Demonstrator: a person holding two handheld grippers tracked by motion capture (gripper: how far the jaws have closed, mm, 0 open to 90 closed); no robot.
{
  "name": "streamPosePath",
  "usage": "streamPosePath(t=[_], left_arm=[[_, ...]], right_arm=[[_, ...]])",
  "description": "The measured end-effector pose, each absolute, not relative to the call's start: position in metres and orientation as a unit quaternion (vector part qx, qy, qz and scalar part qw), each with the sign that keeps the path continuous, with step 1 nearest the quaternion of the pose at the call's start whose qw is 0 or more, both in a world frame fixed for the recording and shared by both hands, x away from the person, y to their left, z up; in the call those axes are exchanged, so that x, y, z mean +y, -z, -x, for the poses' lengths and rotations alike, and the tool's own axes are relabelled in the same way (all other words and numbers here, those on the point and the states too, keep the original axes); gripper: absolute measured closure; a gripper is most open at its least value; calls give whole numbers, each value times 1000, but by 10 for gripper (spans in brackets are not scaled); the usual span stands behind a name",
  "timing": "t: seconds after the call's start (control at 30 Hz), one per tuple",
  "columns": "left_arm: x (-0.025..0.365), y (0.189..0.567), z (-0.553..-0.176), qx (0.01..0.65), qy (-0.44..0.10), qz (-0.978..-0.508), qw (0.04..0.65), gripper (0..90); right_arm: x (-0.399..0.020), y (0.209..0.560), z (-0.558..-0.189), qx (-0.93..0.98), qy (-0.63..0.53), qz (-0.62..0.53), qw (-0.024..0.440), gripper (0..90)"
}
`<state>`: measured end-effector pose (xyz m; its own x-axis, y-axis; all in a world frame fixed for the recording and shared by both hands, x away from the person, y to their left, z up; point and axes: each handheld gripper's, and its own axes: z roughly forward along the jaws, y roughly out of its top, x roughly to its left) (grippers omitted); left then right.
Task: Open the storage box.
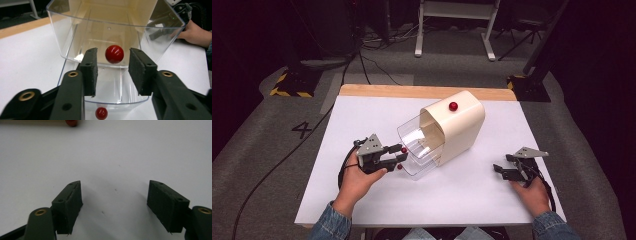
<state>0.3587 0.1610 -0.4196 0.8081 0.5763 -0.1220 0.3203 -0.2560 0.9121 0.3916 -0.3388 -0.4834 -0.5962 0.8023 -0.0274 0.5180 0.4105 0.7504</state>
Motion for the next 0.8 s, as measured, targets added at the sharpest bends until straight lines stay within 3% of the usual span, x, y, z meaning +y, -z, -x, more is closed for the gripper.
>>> streamPosePath(t=[0.43, 0.8], left_arm=[[172, 424, -352, 300, -124, -795, 512, 472], [203, 421, -332, 333, -158, -787, 494, 442]], right_arm=[[-339, 483, -391, 817, -362, -404, 196, 283], [-339, 483, -392, 817, -362, -404, 196, 283]])
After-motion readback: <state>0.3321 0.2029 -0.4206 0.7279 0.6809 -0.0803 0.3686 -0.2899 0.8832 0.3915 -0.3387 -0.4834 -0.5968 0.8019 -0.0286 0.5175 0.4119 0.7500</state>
